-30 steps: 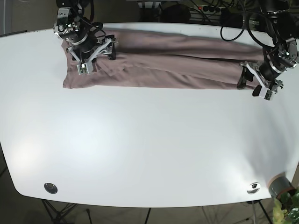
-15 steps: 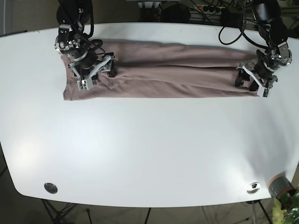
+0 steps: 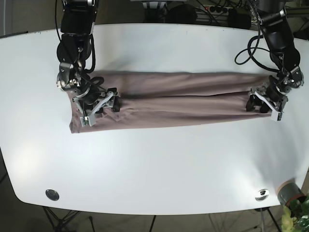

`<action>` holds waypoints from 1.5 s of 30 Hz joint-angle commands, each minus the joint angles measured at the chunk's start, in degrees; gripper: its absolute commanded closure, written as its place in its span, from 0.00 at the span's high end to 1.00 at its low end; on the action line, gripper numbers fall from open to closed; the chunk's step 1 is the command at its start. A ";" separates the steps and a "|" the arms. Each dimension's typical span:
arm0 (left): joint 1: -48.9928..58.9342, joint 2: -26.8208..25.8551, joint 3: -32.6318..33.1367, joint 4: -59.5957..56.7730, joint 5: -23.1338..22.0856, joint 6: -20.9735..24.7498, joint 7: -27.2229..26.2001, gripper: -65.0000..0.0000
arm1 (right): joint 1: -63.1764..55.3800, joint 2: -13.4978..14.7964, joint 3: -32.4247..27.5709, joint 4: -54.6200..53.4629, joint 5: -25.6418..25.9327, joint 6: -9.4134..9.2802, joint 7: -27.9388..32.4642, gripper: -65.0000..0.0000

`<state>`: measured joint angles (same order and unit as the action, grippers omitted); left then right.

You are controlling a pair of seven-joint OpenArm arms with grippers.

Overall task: Fold the T-shirt properly
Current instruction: 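Regrasp the folded strip's ends with both grippers and pull it straight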

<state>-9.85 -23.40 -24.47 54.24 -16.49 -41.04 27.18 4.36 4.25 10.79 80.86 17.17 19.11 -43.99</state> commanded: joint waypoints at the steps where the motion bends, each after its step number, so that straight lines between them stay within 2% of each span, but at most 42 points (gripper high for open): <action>1: -1.10 -1.00 -0.28 0.49 1.33 1.04 1.96 0.58 | 1.22 0.72 0.25 0.33 -1.65 -1.31 -1.68 0.61; 4: -1.36 -1.00 -0.45 2.77 1.06 1.04 2.05 0.59 | 1.84 0.72 0.25 2.17 -1.39 -1.31 -1.77 0.61; 7: -1.36 -1.00 -0.54 5.85 -1.84 1.04 3.46 0.60 | 1.84 0.72 0.25 4.37 -1.39 -1.22 -1.86 0.61; 10: -1.19 -1.09 -2.56 9.01 -7.20 1.04 7.94 0.68 | 1.49 0.72 0.25 5.34 -1.39 -1.14 -1.86 0.61; 12: -1.10 -1.09 -6.34 10.60 -9.75 1.04 12.16 0.74 | 1.40 0.63 0.25 5.25 -1.39 -1.14 -1.86 0.61; 15: -1.19 -1.09 -11.44 11.56 -10.19 1.04 17.44 0.78 | 1.31 0.63 0.25 5.25 -1.39 -1.14 -1.86 0.61; 17: -1.19 -1.09 -12.67 11.56 -10.28 1.04 18.75 0.78 | 0.61 0.63 0.25 5.25 -1.39 -1.14 -1.86 0.61; 27: 0.13 -2.14 -13.47 6.47 -10.45 1.04 18.67 0.79 | -0.18 0.63 0.25 5.25 -1.39 -1.14 -1.60 0.61; 45: 1.45 -0.56 -13.20 2.69 -10.45 1.04 19.02 0.79 | -0.18 0.63 0.25 5.25 -1.39 -1.14 -1.60 0.61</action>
<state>-7.84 -23.18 -37.60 57.78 -26.59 -39.70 46.04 3.18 4.47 10.90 85.03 15.22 18.00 -46.54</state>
